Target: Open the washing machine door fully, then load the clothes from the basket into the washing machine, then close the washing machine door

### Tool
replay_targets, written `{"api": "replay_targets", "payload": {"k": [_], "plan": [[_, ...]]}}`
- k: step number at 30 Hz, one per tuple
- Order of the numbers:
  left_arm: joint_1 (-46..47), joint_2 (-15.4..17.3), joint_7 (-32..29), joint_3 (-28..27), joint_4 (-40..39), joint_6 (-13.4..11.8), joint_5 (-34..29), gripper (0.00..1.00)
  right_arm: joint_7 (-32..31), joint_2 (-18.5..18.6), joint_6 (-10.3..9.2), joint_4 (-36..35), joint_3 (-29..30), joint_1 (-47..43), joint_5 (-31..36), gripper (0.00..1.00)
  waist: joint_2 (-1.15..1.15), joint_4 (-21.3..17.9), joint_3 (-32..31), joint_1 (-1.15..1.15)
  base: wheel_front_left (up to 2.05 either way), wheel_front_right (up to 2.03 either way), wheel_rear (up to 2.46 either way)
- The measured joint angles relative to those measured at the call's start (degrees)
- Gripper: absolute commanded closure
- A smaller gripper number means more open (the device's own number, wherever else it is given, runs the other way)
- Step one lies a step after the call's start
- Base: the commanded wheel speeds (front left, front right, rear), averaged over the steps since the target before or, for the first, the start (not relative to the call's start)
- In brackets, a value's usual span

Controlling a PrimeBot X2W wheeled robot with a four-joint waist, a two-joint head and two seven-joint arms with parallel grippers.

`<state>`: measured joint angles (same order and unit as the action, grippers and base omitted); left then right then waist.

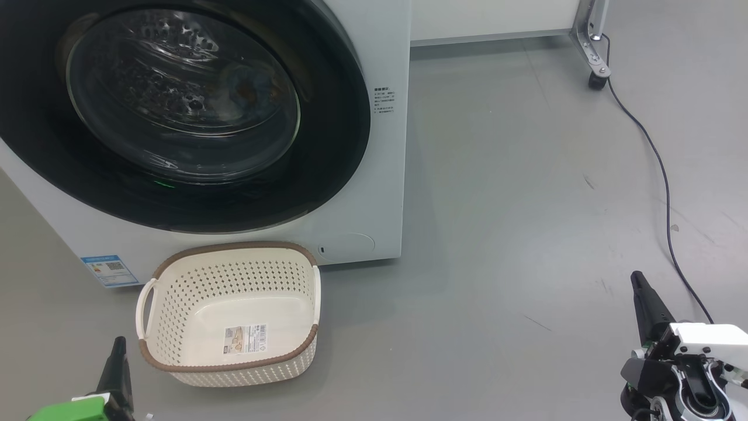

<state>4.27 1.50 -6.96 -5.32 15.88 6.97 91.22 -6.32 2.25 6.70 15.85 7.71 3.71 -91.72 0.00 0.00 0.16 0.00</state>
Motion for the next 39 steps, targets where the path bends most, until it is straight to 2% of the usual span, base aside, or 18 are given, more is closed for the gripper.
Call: {"api": "replay_targets", "payload": {"k": [39], "plan": [[0.00, 0.01, 0.01, 0.13, -0.12, 0.00, 0.00, 1.00, 0.00, 0.00, 0.00, -0.01, 0.00, 0.00, 0.00, 1.00, 0.00, 0.00, 0.00, 0.00, 0.00, 0.00, 0.00]]}}
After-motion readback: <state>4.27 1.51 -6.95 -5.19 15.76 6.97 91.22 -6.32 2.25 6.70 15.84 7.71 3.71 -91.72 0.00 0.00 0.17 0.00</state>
